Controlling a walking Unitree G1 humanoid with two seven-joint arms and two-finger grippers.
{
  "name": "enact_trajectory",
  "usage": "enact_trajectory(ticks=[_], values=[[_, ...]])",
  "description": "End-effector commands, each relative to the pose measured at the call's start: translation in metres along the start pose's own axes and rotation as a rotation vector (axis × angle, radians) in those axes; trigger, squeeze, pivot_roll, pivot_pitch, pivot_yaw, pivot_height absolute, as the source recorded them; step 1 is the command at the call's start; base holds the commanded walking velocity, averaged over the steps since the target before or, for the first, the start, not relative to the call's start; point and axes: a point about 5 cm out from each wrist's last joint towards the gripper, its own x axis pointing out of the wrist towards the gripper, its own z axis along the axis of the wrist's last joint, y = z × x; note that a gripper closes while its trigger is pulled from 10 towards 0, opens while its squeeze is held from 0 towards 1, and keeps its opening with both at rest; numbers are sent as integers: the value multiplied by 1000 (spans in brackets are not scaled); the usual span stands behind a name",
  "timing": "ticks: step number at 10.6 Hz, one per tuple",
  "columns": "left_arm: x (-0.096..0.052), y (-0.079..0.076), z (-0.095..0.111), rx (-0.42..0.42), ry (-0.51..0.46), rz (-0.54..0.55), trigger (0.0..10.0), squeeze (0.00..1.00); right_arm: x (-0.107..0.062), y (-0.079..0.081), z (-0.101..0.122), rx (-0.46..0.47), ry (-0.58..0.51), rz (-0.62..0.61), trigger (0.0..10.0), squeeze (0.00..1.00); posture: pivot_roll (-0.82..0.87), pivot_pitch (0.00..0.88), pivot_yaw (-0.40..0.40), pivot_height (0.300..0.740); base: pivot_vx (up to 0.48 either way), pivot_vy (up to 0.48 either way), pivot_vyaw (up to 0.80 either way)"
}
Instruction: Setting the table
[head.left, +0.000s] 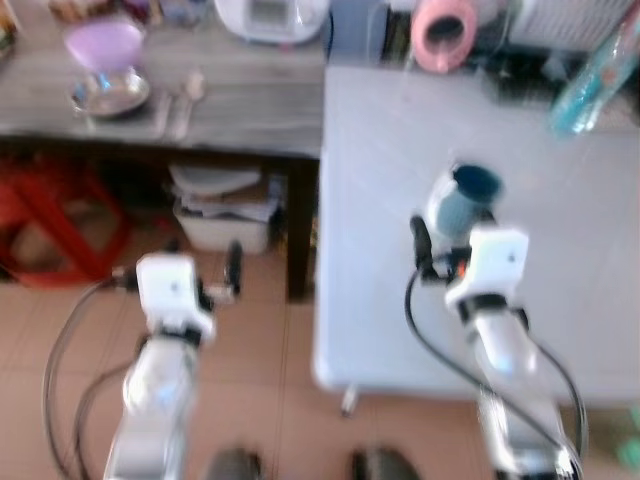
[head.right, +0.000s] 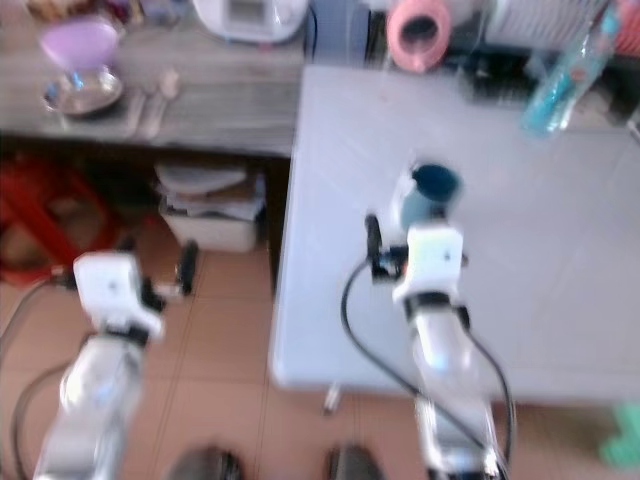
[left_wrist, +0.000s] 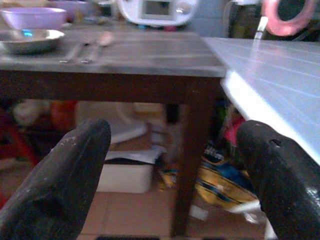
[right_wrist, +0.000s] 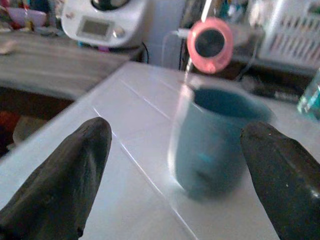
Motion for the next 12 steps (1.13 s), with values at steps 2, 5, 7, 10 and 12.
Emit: enact_trajectory(ticks=[2, 5, 7, 10, 12], values=[[0, 1, 4, 2, -8, -13, 10000, 0, 10, -3, 7, 25, -19, -20, 10000, 0, -15, 155, 2, 740, 0, 0, 0], [-2, 0, 7, 3, -8, -38, 10000, 0, 21, -8, 2, 50, 22, -57, 10000, 0, -1, 186, 12, 740, 0, 0, 0], [-2, -1, 7, 6, -6, -48, 10000, 0, 27, -5, -3, 65, 59, -58, 10000, 0, 4, 197, 15, 740, 0, 0, 0], [-4, -4, 8, 3, 0, -65, 10000, 0, 37, -6, -2, 61, 77, -72, 10000, 0, 10, 206, 13, 740, 0, 0, 0], [-5, -5, 9, 2, 3, -72, 10000, 0, 42, -10, -1, 76, 76, -84, 0, 0, 14, 210, 11, 740, 0, 0, 0]])
